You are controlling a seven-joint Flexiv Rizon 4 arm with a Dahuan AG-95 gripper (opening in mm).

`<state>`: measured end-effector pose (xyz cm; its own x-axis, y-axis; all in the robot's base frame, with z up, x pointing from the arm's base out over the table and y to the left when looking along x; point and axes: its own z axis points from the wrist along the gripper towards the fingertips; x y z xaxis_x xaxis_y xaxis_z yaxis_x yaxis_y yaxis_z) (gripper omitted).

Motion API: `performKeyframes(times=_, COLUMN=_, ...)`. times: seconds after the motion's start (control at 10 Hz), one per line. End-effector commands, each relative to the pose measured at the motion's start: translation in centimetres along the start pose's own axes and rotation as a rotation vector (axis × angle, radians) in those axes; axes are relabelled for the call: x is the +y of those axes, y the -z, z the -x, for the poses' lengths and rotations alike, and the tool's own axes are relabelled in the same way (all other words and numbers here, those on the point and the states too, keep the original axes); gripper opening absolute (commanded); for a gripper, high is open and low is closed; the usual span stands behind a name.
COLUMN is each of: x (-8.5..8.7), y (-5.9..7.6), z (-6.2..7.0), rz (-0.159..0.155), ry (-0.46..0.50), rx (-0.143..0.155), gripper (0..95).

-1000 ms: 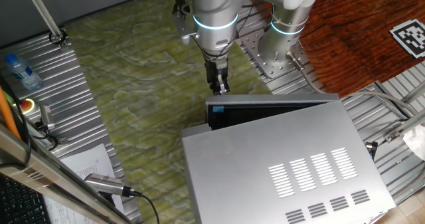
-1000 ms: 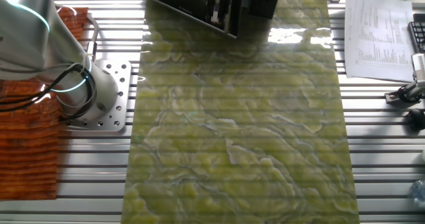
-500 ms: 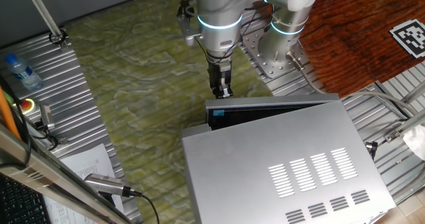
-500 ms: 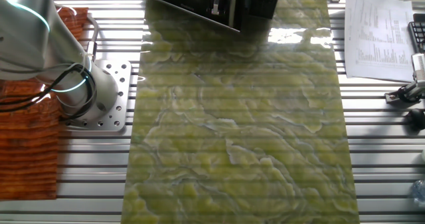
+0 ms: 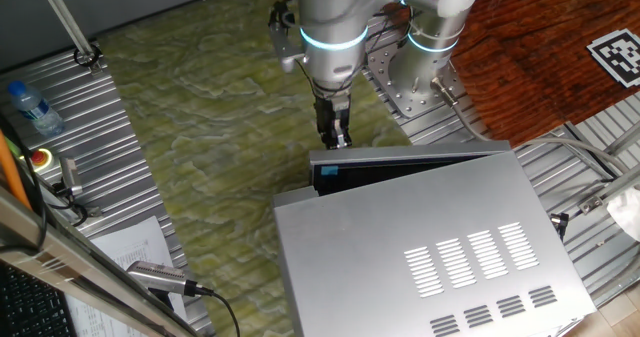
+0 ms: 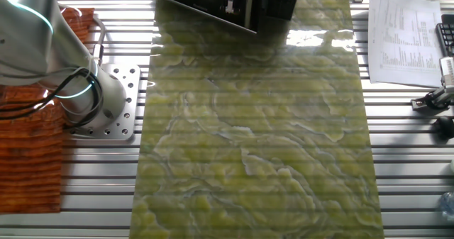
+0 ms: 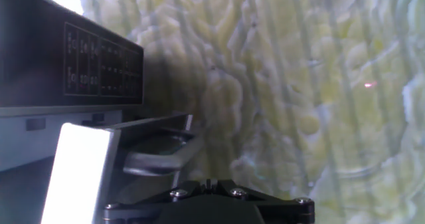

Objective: Close the microwave door

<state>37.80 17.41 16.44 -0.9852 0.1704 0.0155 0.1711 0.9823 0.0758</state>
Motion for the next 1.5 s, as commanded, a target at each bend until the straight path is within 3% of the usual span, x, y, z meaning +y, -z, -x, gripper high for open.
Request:
performKeyframes(times=0.1, x=-0.8, y=0.2, z=-0.6, rz=-0.107, ry=0.112, rx=0.022, gripper=0.0)
performKeyframes(times=0.2, x=-0.9, y=0.3, z=-0.8, rz=-0.101, ry=0.136, rx=0.024, gripper=0.0)
performKeyframes(times=0.4, x=0.9, y=0.3, z=-0.4, rz=-0.063, ry=0.142, rx=0.024, gripper=0.0)
performKeyframes(times=0.7, x=6.4, y=0.9, z=0.3, rz=-0.030, ry=0.078, rx=0.030, gripper=0.0)
performKeyframes(times=0.8, x=7.6, y=1.1, z=0.3, rz=-0.056, ry=0.068, rx=0.043, gripper=0.0)
performKeyframes(times=0.9, x=7.8, y=1.1, z=0.0, rz=-0.205, ry=0.090, rx=0.074, gripper=0.0)
performKeyframes(times=1.0, x=7.4, y=0.8, z=-0.4, rz=-0.555, ry=0.122, rx=0.062, gripper=0.0)
performKeyframes(times=1.1, x=6.4, y=0.6, z=-0.8, rz=-0.387, ry=0.132, rx=0.044, gripper=0.0)
performKeyframes(times=1.2, x=4.6, y=1.3, z=-1.0, rz=-0.186, ry=0.193, rx=0.040, gripper=0.0)
performKeyframes(times=1.3, x=2.8, y=2.3, z=-1.3, rz=-0.165, ry=0.250, rx=0.053, gripper=0.0)
performKeyframes(times=1.5, x=1.6, y=3.0, z=-1.9, rz=-0.219, ry=0.264, rx=0.061, gripper=0.0)
